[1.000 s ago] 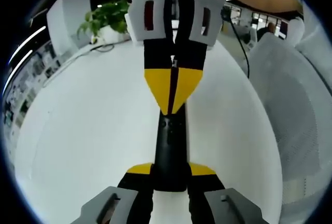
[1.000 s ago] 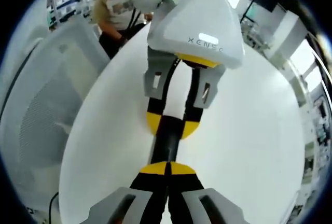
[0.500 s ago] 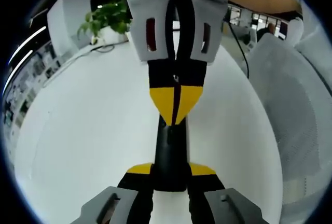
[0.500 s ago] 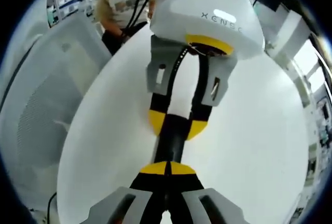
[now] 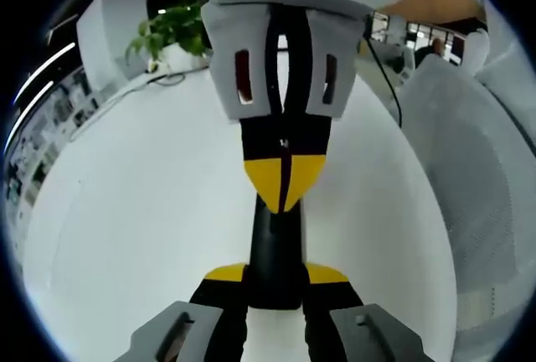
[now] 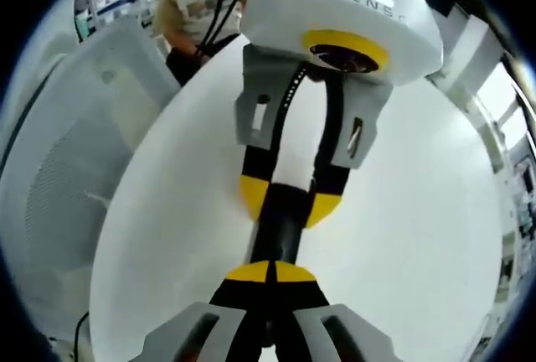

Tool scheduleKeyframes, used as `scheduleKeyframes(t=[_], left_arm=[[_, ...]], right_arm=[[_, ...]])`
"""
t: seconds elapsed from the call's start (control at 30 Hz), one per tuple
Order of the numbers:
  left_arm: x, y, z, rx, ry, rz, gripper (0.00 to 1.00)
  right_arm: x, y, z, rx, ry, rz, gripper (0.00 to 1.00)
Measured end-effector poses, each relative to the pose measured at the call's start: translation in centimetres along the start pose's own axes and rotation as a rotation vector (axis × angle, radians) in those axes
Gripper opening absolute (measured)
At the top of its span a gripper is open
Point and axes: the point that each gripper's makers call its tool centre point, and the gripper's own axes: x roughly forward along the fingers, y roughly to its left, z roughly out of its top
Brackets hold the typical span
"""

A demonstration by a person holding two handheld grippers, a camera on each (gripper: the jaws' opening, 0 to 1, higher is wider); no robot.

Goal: Press the specified remote control buttons in sequence, fully releasing each button before pressing the next.

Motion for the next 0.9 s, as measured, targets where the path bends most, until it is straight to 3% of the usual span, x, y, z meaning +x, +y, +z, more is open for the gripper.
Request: scheduleKeyframes(t=[0.63, 0.8, 0.9], left_arm=[[0.00, 0.11, -0.02, 0.001, -0.007, -0.003, 0.23], [0.02, 0.10, -0.04, 0.000, -0.008, -0.004, 0.23], [0.03, 0.09, -0.04, 0.000, -0.009, -0.004, 0.23]], right_arm=[[0.63, 0.06, -0.29, 0.012, 0.008, 0.020, 0.00], [0.80, 0.11, -0.26, -0.003, 0.042, 0.022, 0.00], [0.75, -0.03, -0.38, 0.033, 0.035, 0.033, 0.00]])
